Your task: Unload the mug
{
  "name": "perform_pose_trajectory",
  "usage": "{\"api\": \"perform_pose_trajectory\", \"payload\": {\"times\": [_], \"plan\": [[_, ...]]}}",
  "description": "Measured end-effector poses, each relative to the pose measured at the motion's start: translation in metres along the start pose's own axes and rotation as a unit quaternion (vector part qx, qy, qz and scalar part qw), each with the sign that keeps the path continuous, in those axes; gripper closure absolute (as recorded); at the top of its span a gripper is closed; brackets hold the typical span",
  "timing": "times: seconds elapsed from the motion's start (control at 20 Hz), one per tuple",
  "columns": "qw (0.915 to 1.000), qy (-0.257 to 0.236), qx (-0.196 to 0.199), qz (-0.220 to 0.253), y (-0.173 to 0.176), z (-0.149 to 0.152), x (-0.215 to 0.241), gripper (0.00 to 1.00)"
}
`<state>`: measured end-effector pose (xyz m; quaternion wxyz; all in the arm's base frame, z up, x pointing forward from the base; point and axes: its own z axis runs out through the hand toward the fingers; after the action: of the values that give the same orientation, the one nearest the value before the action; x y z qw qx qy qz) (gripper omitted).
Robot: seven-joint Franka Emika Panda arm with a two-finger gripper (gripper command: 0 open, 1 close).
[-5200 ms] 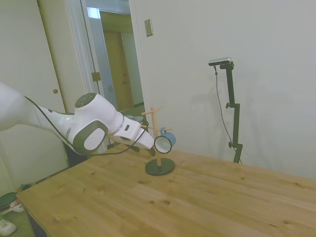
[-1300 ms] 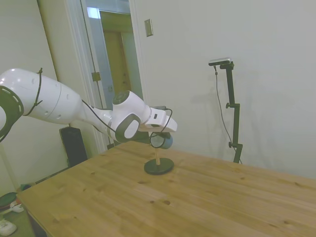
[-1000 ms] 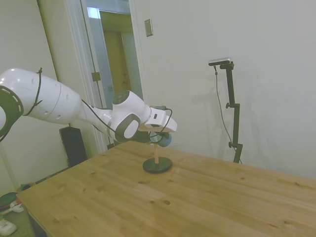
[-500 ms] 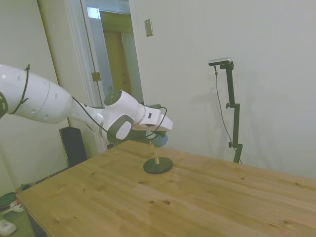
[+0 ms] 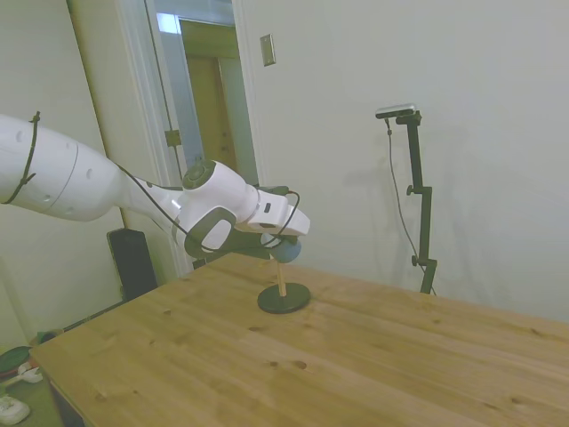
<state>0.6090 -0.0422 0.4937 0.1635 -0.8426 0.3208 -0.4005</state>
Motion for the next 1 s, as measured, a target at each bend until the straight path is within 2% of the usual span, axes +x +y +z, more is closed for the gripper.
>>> {"api": "perform_pose_trajectory", "payload": {"times": [0.6, 1.0], "plan": [[0.9993, -0.001, 0.006, 0.036, 0.036, -0.007, 0.026, 1.0], [0.999, -0.017, -0.001, 0.041, 0.072, -0.014, 0.009, 1.0]]}}
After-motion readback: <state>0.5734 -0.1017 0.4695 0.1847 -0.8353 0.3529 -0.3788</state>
